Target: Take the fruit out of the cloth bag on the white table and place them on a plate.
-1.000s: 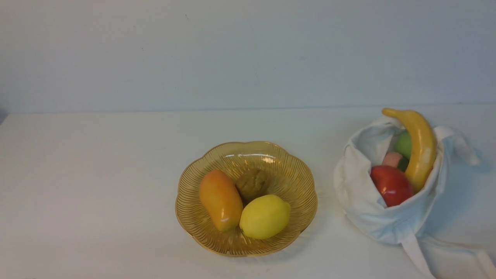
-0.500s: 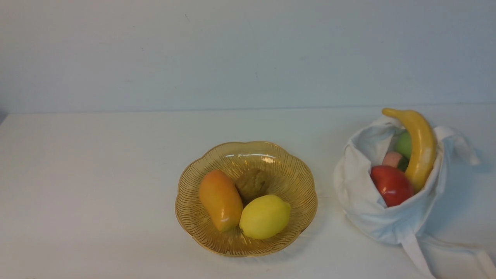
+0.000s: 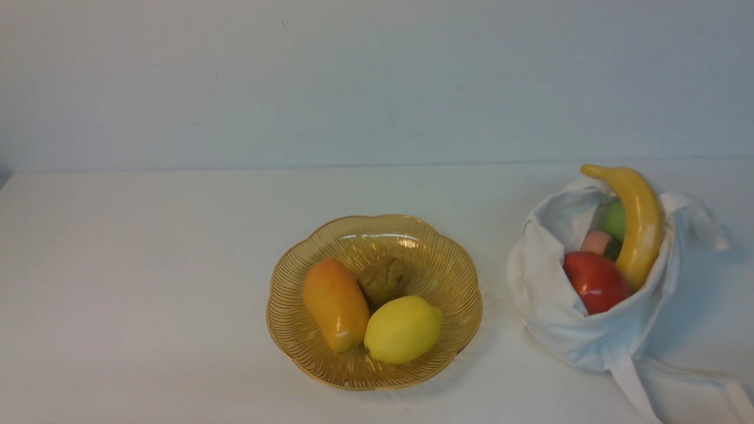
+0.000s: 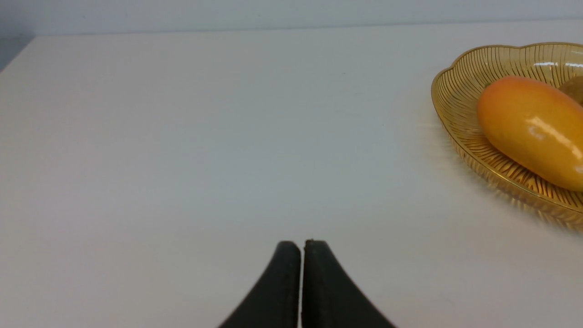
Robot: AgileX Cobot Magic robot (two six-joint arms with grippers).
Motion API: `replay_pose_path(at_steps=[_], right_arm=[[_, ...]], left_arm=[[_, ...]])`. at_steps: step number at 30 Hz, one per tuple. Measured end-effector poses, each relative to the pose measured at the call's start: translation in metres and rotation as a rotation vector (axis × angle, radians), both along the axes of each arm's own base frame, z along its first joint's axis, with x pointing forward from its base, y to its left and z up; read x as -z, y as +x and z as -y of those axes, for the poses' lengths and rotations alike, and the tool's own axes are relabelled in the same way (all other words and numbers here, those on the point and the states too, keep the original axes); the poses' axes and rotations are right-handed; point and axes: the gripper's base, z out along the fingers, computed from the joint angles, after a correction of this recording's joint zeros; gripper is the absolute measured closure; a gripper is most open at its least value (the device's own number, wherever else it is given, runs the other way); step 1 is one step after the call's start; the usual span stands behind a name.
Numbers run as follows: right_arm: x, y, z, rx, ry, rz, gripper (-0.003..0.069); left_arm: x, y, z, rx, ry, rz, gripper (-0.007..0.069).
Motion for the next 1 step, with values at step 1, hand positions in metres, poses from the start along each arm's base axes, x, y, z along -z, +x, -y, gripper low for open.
replay_pose_path(at_steps=[1], right_arm=[[0.0, 0.0, 0.0, 0.0, 0.0, 0.0, 0.0673]], left_arm=[[0.0, 0.0, 0.0, 0.0, 0.0, 0.0, 0.0632]])
